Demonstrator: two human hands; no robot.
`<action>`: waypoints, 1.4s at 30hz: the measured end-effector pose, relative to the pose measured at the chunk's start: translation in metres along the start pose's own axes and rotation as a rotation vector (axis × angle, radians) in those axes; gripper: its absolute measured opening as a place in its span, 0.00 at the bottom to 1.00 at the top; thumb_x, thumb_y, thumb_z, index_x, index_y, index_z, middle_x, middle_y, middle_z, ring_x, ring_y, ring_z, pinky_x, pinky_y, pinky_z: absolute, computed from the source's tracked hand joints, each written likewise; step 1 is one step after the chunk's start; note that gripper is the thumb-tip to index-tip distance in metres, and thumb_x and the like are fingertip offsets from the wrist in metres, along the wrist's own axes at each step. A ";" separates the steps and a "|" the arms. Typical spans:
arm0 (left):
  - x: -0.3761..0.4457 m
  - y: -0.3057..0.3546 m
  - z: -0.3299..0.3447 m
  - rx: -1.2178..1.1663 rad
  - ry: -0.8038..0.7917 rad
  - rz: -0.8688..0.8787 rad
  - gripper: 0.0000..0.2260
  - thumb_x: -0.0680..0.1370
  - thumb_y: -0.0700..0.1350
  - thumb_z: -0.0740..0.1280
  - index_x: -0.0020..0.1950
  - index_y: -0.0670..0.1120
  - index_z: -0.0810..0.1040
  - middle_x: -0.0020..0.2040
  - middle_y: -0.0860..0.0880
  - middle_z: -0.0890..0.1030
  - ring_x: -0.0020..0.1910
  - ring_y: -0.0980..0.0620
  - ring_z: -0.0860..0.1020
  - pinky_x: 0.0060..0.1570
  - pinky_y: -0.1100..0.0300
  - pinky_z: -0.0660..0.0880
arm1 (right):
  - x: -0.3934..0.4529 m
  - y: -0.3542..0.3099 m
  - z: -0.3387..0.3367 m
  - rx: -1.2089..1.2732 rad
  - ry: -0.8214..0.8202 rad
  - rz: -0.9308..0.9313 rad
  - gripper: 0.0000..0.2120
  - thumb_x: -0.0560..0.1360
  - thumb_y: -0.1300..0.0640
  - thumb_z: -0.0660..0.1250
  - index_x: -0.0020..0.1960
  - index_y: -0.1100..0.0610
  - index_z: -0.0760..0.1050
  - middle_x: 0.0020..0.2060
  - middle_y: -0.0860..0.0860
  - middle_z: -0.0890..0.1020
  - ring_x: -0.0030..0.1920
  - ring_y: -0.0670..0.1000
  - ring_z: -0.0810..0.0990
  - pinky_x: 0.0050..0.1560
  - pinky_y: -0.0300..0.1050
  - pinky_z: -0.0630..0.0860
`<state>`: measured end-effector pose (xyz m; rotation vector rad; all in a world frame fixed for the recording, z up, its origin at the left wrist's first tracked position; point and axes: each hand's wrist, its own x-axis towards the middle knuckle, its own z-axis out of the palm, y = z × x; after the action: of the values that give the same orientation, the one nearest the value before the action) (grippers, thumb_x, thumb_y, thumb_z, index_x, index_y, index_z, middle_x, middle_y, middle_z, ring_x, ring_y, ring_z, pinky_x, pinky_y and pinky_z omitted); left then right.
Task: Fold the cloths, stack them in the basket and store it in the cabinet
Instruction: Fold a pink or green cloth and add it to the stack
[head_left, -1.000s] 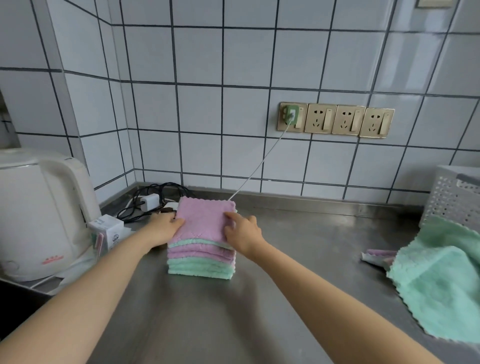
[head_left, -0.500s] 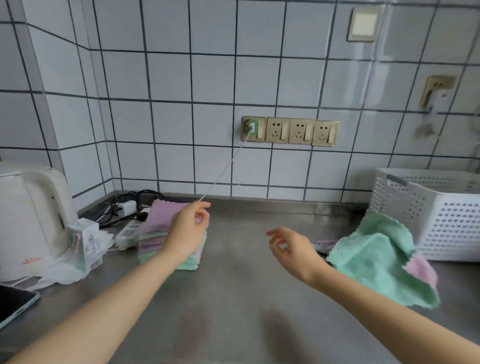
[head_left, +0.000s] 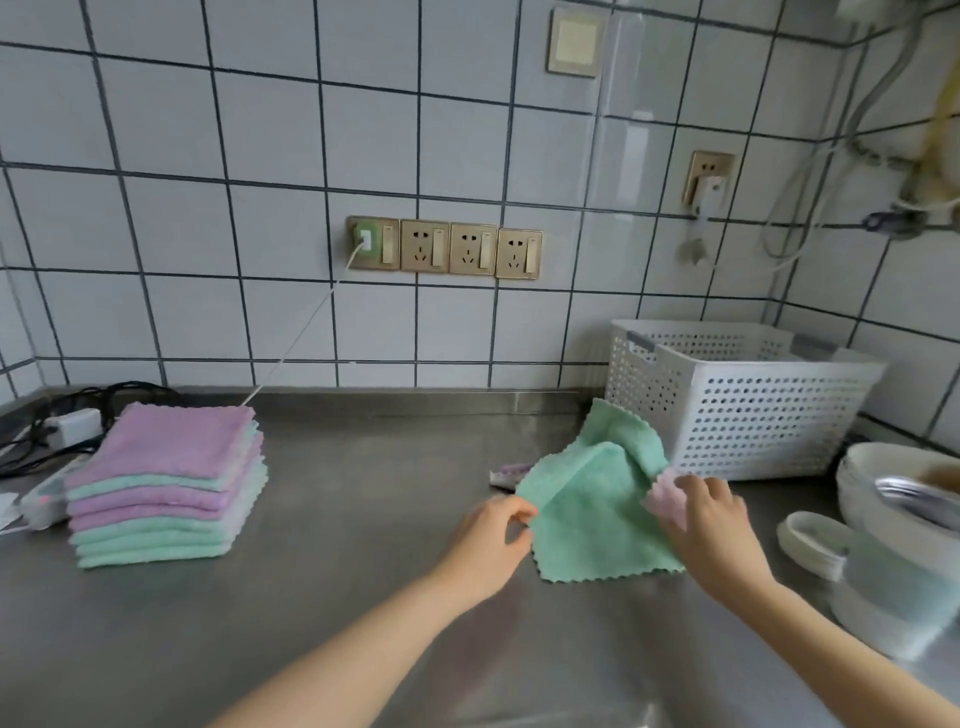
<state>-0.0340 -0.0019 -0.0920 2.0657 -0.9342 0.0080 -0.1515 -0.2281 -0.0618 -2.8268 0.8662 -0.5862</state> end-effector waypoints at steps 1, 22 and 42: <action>0.003 0.007 0.009 0.025 -0.060 0.000 0.14 0.77 0.44 0.64 0.62 0.48 0.77 0.59 0.51 0.78 0.60 0.55 0.74 0.63 0.61 0.68 | 0.003 0.007 0.001 -0.003 -0.021 0.034 0.22 0.76 0.51 0.65 0.64 0.62 0.66 0.57 0.61 0.73 0.53 0.63 0.72 0.54 0.52 0.68; 0.038 0.019 0.063 0.205 0.097 -0.262 0.19 0.80 0.44 0.57 0.71 0.48 0.68 0.63 0.42 0.76 0.60 0.39 0.75 0.55 0.55 0.71 | 0.050 -0.048 -0.080 0.928 0.233 -0.046 0.19 0.77 0.69 0.55 0.58 0.53 0.78 0.43 0.56 0.83 0.39 0.52 0.84 0.46 0.55 0.82; 0.006 0.091 -0.209 -0.108 0.635 0.147 0.18 0.75 0.29 0.63 0.59 0.45 0.80 0.52 0.50 0.81 0.42 0.55 0.78 0.38 0.72 0.72 | 0.028 -0.111 -0.160 0.632 0.627 -0.354 0.06 0.73 0.60 0.71 0.49 0.58 0.83 0.47 0.55 0.71 0.52 0.54 0.69 0.52 0.40 0.66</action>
<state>-0.0210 0.1079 0.1078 1.7210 -0.6615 0.6387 -0.1377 -0.1533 0.1198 -2.2147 0.1524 -1.5276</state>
